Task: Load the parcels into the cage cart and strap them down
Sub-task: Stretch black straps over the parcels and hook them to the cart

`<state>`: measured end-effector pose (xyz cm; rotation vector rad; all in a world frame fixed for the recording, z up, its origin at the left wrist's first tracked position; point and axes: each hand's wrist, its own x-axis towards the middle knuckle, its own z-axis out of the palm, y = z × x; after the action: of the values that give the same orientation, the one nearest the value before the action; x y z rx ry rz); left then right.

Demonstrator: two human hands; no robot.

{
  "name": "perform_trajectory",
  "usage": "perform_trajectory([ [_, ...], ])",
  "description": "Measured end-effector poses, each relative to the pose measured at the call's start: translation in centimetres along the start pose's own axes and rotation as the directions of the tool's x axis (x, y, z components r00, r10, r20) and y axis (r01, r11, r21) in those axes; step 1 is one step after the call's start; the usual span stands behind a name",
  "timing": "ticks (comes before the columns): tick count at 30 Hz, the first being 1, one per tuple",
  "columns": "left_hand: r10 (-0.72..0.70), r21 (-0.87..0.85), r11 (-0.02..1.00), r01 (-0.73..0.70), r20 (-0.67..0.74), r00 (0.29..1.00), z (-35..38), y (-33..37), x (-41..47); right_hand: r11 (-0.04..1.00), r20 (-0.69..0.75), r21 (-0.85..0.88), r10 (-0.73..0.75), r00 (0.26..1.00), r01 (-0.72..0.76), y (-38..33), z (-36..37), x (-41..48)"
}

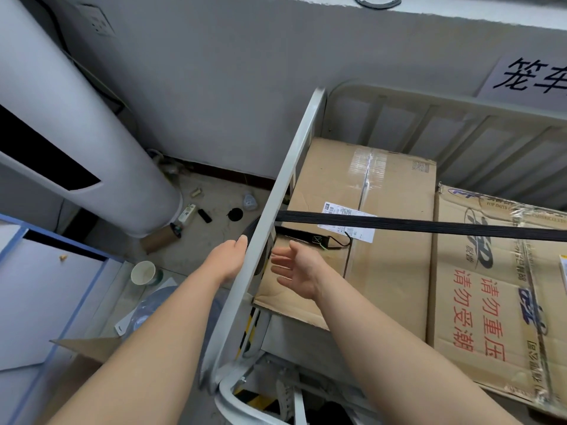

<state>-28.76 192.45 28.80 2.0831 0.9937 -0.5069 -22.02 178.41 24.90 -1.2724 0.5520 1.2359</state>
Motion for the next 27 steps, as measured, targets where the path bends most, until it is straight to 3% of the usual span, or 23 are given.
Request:
perform_trajectory([
  [5,-0.005,0.028,1.000,0.006,-0.022,1.000,0.2,0.0,-0.4,0.977,0.054,0.206,0.039,0.998,-0.049,0.9,1.7,1.0],
  [11,0.044,0.077,0.996,-0.042,-0.018,0.999,0.4,-0.2,-0.5,0.849,0.041,0.529,-0.009,0.999,-0.014,1.2,2.5,1.4],
  [22,-0.071,-0.062,0.996,0.067,-0.074,0.995,1.6,0.3,-1.2,0.866,-0.079,0.499,0.029,0.996,0.015,0.9,-3.9,-5.6],
  [27,-0.048,0.032,0.998,0.052,-0.104,0.993,1.6,1.8,-2.2,0.752,-0.145,0.638,-0.094,0.985,0.166,0.1,-8.1,-10.8],
])
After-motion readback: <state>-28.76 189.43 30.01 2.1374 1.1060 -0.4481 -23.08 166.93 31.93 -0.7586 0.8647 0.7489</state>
